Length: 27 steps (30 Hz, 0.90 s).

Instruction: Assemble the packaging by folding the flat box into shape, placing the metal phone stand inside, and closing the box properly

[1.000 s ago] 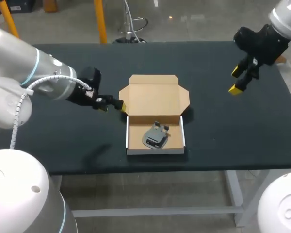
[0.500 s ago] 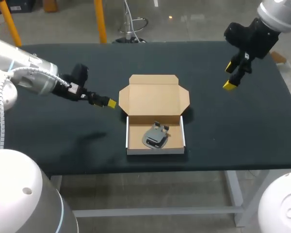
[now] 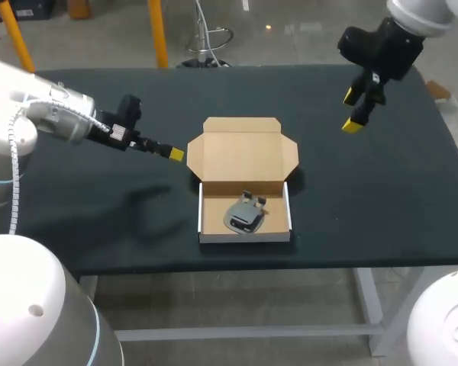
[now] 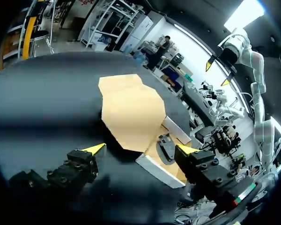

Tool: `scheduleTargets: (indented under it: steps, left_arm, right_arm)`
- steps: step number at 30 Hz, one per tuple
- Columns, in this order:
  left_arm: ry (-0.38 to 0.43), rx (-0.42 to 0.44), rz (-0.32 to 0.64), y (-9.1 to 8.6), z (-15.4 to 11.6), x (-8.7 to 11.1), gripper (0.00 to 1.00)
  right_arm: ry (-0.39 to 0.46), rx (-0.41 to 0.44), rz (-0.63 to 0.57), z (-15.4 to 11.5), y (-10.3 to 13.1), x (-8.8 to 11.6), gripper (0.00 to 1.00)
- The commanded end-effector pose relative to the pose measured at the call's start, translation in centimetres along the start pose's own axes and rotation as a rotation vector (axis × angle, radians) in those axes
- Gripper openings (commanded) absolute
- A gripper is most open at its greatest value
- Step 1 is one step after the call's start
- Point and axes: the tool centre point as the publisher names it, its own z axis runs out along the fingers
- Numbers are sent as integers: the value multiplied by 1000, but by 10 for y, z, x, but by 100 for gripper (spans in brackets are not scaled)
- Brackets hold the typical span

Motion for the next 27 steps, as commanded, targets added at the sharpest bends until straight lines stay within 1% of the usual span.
scheduleTargets:
  steps: [1,6,13,14,20,27]
  left_arm:
    - [64,-3,10,-3,5,-12,100]
    - [87,-2,12,-6,9,-23,100]
    - [120,-2,14,-11,15,-34,100]
    - [146,6,6,-12,16,-36,100]
    - [184,9,-3,-17,23,-41,100]
    - [232,-11,-22,-19,39,-37,90]
  right_arm:
    - [-14,10,-27,0,8,-4,100]
    - [-31,14,-55,2,14,-12,100]
    - [-15,43,-85,7,24,-24,100]
    - [-14,45,-91,7,26,-25,100]
    - [-11,54,-108,9,31,-29,100]
    - [-12,64,-109,11,31,-31,100]
